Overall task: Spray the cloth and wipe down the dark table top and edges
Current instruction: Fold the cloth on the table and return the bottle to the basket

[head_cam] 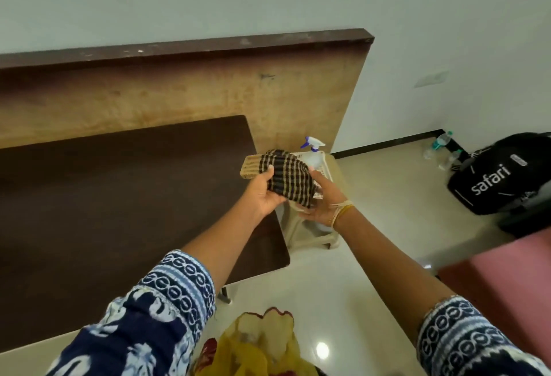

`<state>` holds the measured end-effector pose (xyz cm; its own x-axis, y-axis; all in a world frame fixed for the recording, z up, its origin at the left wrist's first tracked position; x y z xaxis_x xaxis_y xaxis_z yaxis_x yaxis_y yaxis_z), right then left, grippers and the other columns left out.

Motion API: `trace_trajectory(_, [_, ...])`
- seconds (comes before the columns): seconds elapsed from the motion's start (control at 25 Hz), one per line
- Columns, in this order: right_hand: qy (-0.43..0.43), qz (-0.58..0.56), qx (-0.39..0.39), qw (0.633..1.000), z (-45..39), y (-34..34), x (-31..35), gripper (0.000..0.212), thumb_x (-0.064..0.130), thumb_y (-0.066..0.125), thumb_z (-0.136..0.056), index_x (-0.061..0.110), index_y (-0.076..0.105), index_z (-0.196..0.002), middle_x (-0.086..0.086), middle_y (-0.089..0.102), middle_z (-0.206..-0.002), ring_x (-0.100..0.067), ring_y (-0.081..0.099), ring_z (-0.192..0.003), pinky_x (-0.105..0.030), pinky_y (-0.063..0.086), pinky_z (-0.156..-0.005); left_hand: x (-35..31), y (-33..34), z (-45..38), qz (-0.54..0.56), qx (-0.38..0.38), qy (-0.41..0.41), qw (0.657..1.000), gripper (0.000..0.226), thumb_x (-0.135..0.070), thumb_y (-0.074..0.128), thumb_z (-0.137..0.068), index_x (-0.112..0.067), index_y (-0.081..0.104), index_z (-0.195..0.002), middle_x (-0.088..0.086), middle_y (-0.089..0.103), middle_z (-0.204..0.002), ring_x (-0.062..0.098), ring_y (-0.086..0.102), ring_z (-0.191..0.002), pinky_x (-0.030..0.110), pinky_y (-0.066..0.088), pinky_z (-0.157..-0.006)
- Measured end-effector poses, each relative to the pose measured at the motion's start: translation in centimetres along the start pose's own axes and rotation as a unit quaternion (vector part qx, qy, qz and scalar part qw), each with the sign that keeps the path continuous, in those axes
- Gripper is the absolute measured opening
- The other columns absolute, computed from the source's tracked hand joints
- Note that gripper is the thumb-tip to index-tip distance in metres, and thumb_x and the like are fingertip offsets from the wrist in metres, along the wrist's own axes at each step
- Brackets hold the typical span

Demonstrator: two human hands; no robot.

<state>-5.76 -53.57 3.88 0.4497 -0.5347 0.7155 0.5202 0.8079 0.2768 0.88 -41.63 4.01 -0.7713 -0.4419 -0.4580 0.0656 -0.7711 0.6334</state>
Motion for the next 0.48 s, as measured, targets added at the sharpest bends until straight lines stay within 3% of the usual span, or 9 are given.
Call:
trace_trajectory(0.08, [0.044, -0.058, 0.050, 0.996, -0.1, -1.7, 0.3, 0.044, 0.044, 0.065, -0.087, 0.013, 0.059, -0.117, -0.015, 0.063, -0.116, -0.031, 0.057, -0.113, -0.050, 0.040, -0.107, 1.7, 2.5, -1.4, -0.013, 0.001, -0.003, 1.000, 0.027, -0.019, 0.047, -0.102, 0.001, 0.056, -0.117, 0.024, 0.052, -0.140, 0.038, 0.049, -0.131, 0.056, 0.042, -0.094])
trace_trajectory(0.2, [0.005, -0.102, 0.031, 0.994, -1.9, -4.2, 2.6, 0.039, 0.016, 0.066, -0.088, 0.006, 0.057, -0.126, -0.017, 0.064, -0.116, -0.031, 0.062, -0.105, -0.043, 0.056, -0.087, 2.8, 5.0, -3.6, -0.083, 0.002, -0.003, 0.997, 0.019, -0.015, 0.052, -0.099, -0.003, 0.058, -0.112, 0.023, 0.055, -0.137, 0.039, 0.053, -0.125, 0.059, 0.045, -0.094])
trace_trajectory(0.28, [-0.002, -0.105, 0.002, 0.994, -3.6, -6.0, 4.3, 0.046, 0.005, 0.064, -0.086, 0.000, 0.054, -0.130, -0.022, 0.063, -0.122, -0.036, 0.063, -0.108, -0.046, 0.056, -0.084, 3.0, 6.3, -5.0, -0.125, -0.003, -0.013, 0.992, 0.019, -0.021, 0.058, -0.096, -0.005, 0.060, -0.107, 0.021, 0.061, -0.128, 0.037, 0.058, -0.118, 0.059, 0.043, -0.101])
trace_trajectory(0.36, [0.007, -0.101, 0.003, 0.995, -5.6, -7.8, 6.1, 0.040, 0.002, 0.060, -0.086, -0.002, 0.055, -0.125, -0.023, 0.063, -0.120, -0.039, 0.061, -0.110, -0.050, 0.052, -0.093, 2.6, 7.6, -7.1, -0.083, 0.011, -0.009, 0.996, 0.035, -0.037, 0.061, -0.092, -0.005, 0.065, -0.105, 0.019, 0.068, -0.114, 0.036, 0.062, -0.111, 0.053, 0.044, -0.104])
trace_trajectory(0.48, [0.024, -0.089, 0.044, 0.995, -8.2, -9.7, 9.2, 0.022, 0.001, 0.050, -0.089, 0.001, 0.060, -0.108, -0.020, 0.067, -0.104, -0.035, 0.063, -0.099, -0.048, 0.048, -0.098, 1.4, 9.3, -11.4, -0.025, 0.023, -0.011, 0.999, 0.064, -0.055, 0.066, -0.084, -0.004, 0.063, -0.122, 0.022, 0.065, -0.125, 0.037, 0.062, -0.115, 0.051, 0.046, -0.103])
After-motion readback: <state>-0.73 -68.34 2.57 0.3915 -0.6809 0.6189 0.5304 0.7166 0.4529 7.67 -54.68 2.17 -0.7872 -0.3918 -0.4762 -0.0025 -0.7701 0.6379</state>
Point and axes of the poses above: each hand's wrist, its own z-axis away from the middle knuckle, its own y-axis out of the palm, x = y × z, the point moved 5 cm from there along -z, towards the middle knuckle
